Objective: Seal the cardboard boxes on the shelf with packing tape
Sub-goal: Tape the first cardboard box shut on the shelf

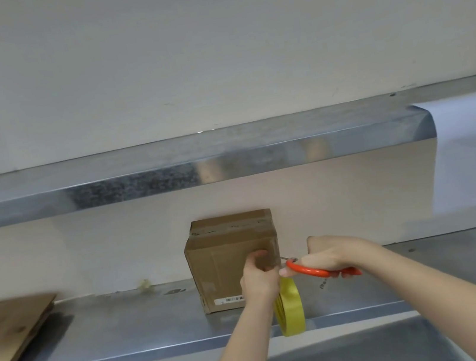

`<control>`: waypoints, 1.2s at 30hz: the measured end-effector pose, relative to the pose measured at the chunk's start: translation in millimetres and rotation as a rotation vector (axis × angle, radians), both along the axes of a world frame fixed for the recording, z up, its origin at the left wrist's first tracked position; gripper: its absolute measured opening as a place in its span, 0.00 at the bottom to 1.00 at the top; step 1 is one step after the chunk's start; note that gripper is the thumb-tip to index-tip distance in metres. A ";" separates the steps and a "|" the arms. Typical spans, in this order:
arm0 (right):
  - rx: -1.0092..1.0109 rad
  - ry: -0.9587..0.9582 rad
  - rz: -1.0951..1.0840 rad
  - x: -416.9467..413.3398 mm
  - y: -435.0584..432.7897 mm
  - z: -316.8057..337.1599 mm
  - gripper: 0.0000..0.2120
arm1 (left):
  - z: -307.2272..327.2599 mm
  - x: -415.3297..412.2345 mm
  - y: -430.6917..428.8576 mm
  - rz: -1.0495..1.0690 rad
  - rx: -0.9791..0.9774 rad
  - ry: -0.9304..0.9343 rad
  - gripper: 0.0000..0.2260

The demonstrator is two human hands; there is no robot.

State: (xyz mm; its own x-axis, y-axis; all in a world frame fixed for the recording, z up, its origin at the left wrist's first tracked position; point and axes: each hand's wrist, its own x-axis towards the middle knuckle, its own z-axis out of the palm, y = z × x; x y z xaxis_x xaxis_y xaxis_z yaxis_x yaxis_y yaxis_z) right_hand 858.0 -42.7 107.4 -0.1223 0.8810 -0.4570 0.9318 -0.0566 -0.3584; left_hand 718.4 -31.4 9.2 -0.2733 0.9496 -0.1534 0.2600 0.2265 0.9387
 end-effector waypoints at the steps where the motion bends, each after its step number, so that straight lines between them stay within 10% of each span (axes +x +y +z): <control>1: 0.005 -0.003 0.005 -1.3 0.9 0.0 0.31 | 0.6 -0.4 0.7 -0.001 -0.002 -0.001 0.19; 17: 0.177 -0.115 0.077 4.8 15.0 -10.9 0.30 | 2.6 -7.8 -4.0 -0.084 -0.034 -0.030 0.31; 24: 0.135 -0.197 -0.086 44.0 21.8 -79.7 0.18 | 9.3 -35.0 -1.1 -0.097 0.091 0.077 0.09; 36: 0.272 -0.033 -0.125 42.6 41.4 -114.0 0.04 | 56.8 -62.1 -4.7 0.043 0.300 -0.151 0.04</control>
State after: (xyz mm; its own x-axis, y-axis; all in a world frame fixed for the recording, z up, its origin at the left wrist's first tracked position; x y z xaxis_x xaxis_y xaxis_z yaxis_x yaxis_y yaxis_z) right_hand 900.6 -1.3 -6.6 0.0063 0.9790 -0.2038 0.9352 -0.0780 -0.3455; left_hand 656.3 -36.1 66.0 -0.3095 0.9466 0.0898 0.1096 -0.0583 0.9923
